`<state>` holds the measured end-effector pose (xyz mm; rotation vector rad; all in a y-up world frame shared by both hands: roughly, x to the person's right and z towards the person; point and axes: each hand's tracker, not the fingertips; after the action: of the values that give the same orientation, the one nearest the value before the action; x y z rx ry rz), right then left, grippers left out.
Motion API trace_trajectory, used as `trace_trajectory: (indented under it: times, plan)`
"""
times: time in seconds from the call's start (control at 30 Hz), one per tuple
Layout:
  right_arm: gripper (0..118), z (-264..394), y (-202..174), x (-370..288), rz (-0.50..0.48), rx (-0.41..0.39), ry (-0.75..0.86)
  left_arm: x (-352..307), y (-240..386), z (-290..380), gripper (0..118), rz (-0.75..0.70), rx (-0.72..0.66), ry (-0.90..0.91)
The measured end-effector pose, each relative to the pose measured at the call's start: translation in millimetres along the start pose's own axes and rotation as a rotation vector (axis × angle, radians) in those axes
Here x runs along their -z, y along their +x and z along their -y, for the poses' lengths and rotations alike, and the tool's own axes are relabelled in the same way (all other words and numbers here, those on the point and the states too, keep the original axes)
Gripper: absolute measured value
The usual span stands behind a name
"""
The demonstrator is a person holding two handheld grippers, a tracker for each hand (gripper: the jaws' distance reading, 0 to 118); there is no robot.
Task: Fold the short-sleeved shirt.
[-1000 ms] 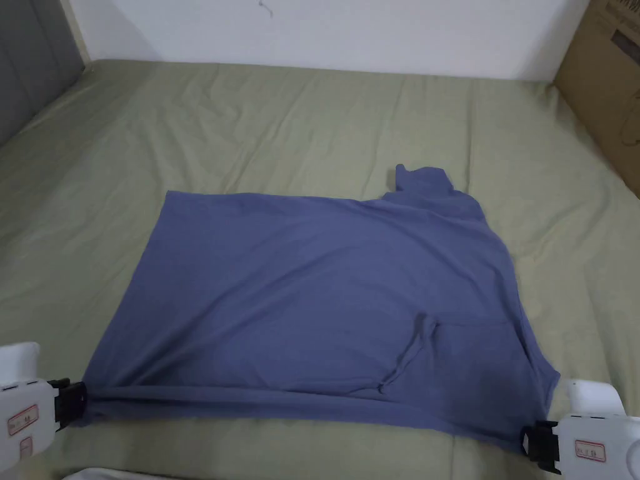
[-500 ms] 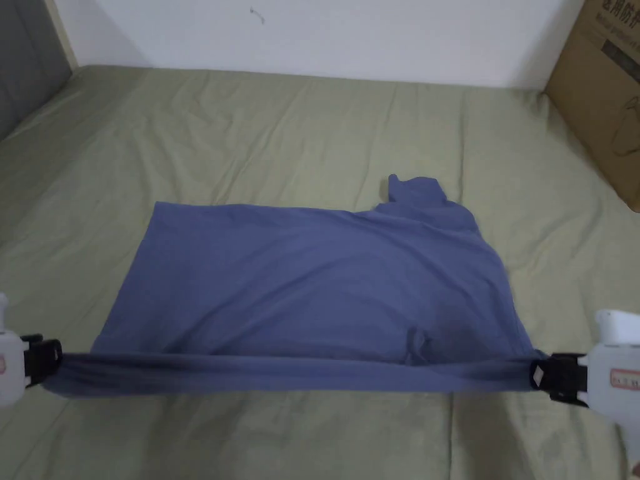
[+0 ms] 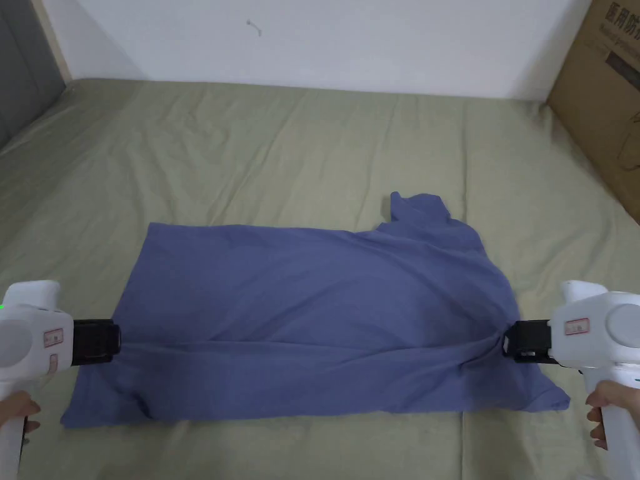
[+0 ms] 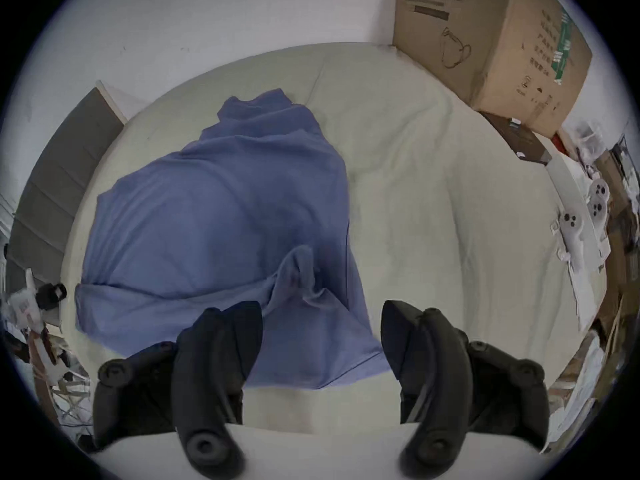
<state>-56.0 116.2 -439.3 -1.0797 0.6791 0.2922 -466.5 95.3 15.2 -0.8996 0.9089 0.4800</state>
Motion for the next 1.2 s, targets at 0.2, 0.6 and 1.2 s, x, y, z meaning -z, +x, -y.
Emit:
trace_trajectory:
  times: [0.2,0.6,1.2]
  plan:
    - [0,37,9,-29,0.003,0.004,0.072,-37,-12,45,0,0.097,-0.063,0.008]
    - [0,81,1,-19,-0.078,0.071,0.009,-13,-15,66,96,0.013,-0.113,-0.004]
    - [74,39,27,24,-0.076,0.152,0.001,-12,10,61,2,-0.004,-0.015,-0.083]
